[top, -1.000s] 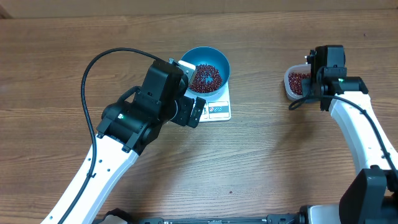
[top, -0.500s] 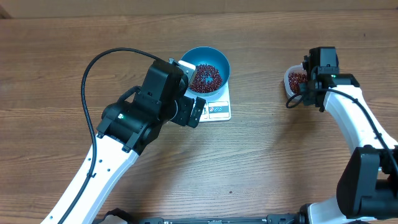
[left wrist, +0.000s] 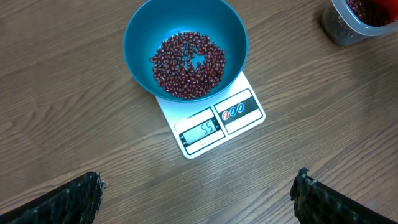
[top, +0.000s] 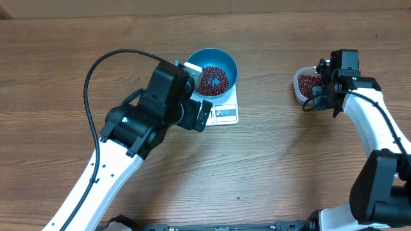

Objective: Scoop item into bowl and weigh 150g on scale
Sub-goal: 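Lower the red cup into the bean tub and drag it through beans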

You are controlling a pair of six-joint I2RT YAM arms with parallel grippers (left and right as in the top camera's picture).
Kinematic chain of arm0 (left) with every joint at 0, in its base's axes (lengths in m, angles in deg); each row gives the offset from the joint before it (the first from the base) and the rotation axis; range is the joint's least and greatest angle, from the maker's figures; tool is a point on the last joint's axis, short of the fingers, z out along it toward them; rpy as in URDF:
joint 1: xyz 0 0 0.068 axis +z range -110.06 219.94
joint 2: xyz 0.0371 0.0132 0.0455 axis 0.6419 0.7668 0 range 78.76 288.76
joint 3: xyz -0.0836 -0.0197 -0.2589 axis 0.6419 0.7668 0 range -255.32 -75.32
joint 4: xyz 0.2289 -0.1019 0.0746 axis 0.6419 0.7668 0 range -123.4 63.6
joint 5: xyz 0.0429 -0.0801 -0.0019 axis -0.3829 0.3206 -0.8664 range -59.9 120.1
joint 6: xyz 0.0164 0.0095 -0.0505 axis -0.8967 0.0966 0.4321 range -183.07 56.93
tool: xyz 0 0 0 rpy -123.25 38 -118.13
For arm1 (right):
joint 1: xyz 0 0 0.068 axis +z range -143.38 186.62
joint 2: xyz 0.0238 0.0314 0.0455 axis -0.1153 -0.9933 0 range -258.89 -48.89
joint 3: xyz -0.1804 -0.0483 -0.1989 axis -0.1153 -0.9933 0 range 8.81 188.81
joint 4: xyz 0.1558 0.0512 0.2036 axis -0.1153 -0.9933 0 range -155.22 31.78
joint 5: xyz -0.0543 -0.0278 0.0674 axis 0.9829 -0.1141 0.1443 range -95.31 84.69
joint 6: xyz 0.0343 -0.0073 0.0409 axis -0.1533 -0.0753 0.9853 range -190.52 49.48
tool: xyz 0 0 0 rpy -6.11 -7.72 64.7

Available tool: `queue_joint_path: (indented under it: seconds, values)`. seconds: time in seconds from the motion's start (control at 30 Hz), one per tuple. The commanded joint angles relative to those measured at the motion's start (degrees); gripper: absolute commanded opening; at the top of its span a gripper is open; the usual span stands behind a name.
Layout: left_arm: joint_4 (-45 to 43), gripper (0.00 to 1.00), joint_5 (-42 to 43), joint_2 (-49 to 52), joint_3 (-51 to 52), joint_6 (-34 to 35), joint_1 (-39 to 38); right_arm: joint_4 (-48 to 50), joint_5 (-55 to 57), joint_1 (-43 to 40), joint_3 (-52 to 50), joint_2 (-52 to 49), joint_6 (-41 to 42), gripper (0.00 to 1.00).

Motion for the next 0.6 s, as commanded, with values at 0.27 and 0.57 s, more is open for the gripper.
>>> queue_joint_path:
  seconds: [0.27, 0.57]
  values:
    - [-0.2, 1.0, 0.3, 0.3, -0.9, 0.2, -0.2, 0.0, -15.0, -0.3, 0.2, -1.3, 0.8, 0.04]
    - [-0.2, 1.0, 0.3, 0.3, -0.9, 0.2, -0.2, -0.2, -24.3, -3.2, 0.2, -3.9, 0.9, 0.04]
